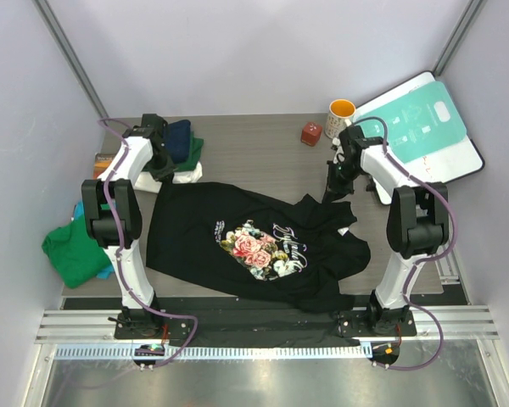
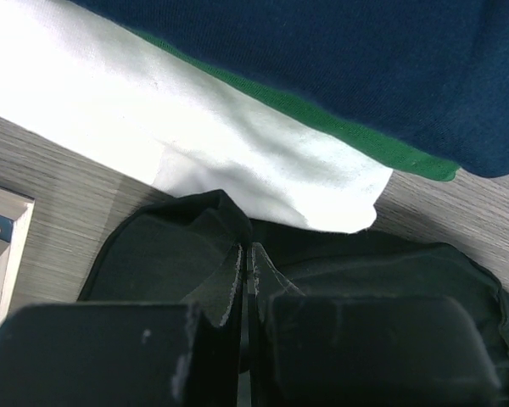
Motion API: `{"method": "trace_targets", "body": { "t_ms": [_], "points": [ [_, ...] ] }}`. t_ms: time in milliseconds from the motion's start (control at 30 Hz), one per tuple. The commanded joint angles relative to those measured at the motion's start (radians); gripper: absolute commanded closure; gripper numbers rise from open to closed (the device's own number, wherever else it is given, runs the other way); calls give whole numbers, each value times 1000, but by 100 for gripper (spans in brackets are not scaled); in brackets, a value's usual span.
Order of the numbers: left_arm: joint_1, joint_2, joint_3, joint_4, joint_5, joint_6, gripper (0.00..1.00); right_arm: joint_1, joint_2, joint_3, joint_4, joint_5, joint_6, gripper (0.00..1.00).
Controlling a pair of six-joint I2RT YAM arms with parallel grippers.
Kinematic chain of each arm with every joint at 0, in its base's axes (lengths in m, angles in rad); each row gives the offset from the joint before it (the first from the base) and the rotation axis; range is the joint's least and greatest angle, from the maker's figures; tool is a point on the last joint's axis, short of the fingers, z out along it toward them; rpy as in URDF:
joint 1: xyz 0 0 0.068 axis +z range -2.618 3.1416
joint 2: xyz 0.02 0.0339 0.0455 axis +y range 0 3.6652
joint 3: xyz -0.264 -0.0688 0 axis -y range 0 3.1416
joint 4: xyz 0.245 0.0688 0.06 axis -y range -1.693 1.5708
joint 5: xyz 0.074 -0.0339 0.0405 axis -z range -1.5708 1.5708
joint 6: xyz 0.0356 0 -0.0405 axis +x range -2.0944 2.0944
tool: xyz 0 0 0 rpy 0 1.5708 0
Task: Fold and stack the t-shirts
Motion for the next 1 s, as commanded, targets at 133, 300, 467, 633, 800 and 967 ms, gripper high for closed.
{"method": "trace_targets", "body": {
  "t_ms": [133,300,467,633,800,967],
  "points": [
    [-3,-13,1,13,11,11,100,4,-118,101,49,52,32,99],
    [-1,-70,27,14,-1,-13,100,3,-117,238,49,135,42,99],
    [-1,-103,101,19,0,-73,100,3,-83,400,52,197,20,99],
    [-3,-90,171,4,11,-96,100,-3,-40,501,41,207,38,99],
    [-3,-93,161,-21,-1,-76,100,-3,-28,383,-38,172,69,99],
    [-3,-99,122,-15,-3,-62,100,11,-14,113,-99,123,93,99]
  ]
}}
